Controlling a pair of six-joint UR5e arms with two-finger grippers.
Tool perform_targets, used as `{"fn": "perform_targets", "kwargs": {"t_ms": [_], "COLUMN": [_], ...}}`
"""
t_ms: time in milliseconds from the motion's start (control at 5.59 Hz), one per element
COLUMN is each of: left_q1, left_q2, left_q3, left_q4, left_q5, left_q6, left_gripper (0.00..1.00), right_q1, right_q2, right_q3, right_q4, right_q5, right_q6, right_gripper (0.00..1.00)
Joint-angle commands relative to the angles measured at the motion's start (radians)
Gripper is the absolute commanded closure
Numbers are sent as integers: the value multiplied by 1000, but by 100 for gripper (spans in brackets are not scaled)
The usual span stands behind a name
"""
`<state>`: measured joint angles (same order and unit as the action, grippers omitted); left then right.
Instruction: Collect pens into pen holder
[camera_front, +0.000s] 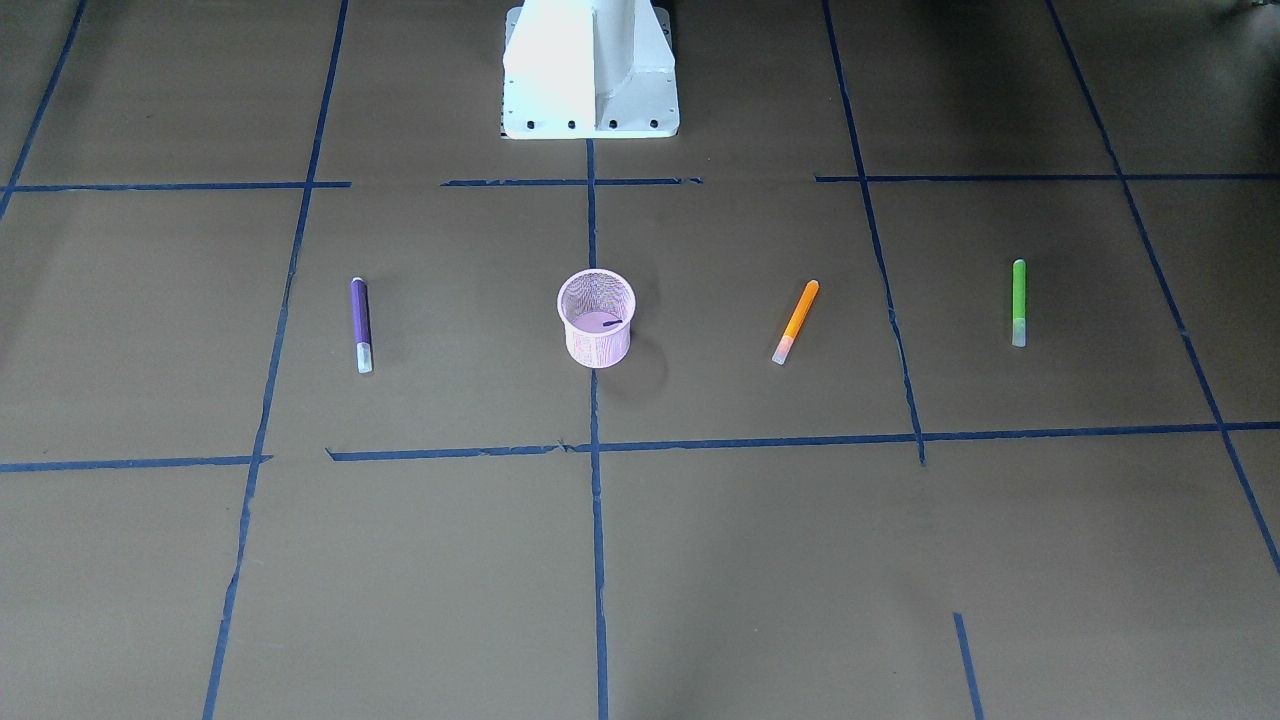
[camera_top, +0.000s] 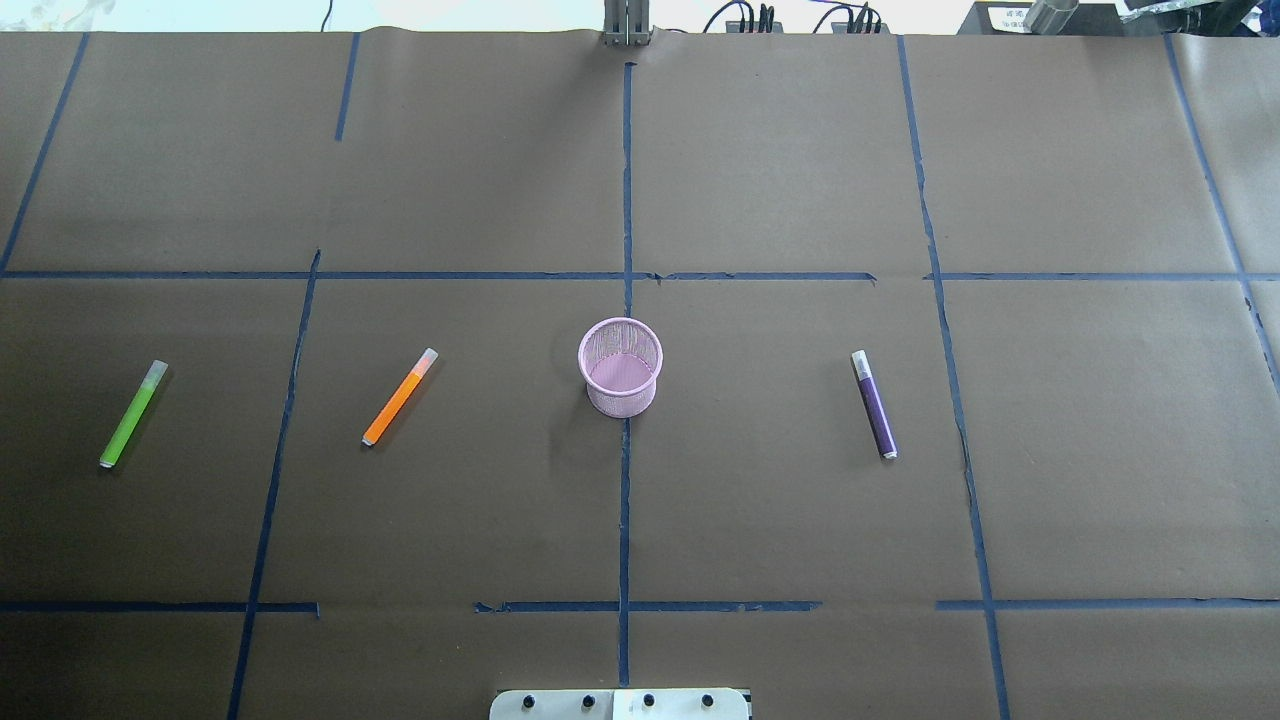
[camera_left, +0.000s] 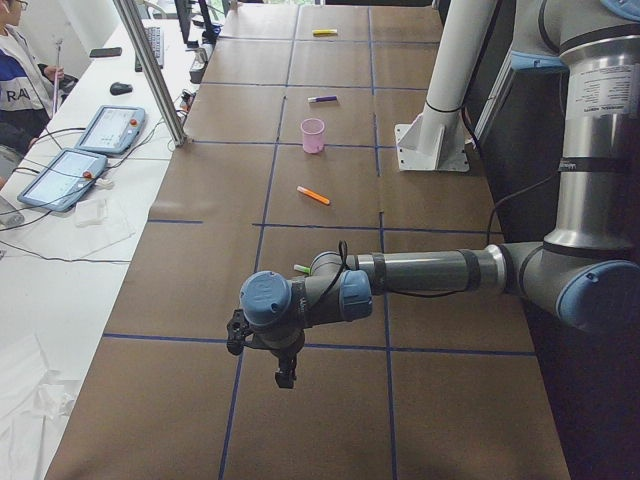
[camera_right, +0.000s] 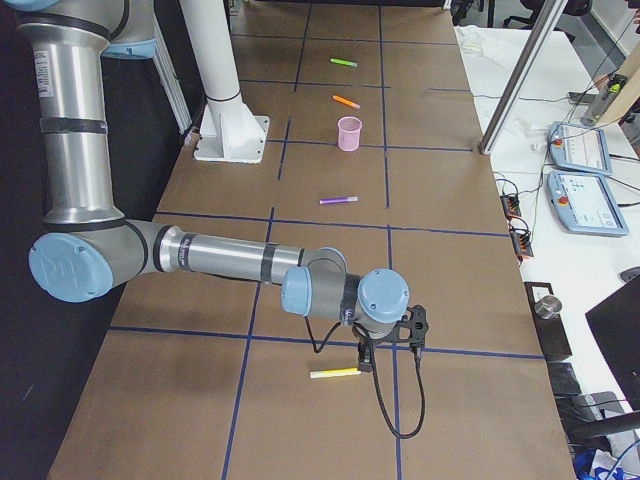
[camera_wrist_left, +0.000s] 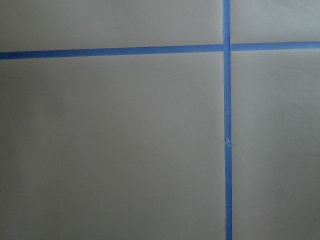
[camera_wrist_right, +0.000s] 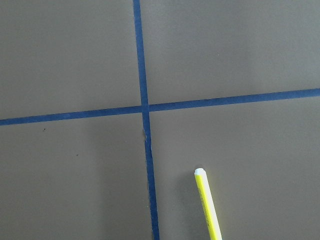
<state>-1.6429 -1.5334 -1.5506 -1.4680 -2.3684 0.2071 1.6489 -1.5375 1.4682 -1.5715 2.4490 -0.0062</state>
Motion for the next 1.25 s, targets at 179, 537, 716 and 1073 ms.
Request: {"fn": "perform_targets", "kwargs": {"t_ms": [179, 537, 716, 1073], "left_q1": [2, 2, 0, 2], "left_q2": [1, -1, -1, -11], "left_q3": [0, 0, -2, -57], "left_q4": [0, 0, 0, 0], "left_q5": [0, 0, 0, 1], "left_q6": [-2, -3, 0, -2], "left_gripper": [0, 0, 0, 0], "right_q1": [0, 0, 0, -3], "right_q2": [-3, -3, -4, -1], "right_q3": [0, -2, -2, -2], "right_q4": [1, 4, 7, 8], "right_q5": [-21, -21, -21, -19], "right_q6": [-2, -2, -2, 0], "right_gripper": [0, 0, 0, 0]}}
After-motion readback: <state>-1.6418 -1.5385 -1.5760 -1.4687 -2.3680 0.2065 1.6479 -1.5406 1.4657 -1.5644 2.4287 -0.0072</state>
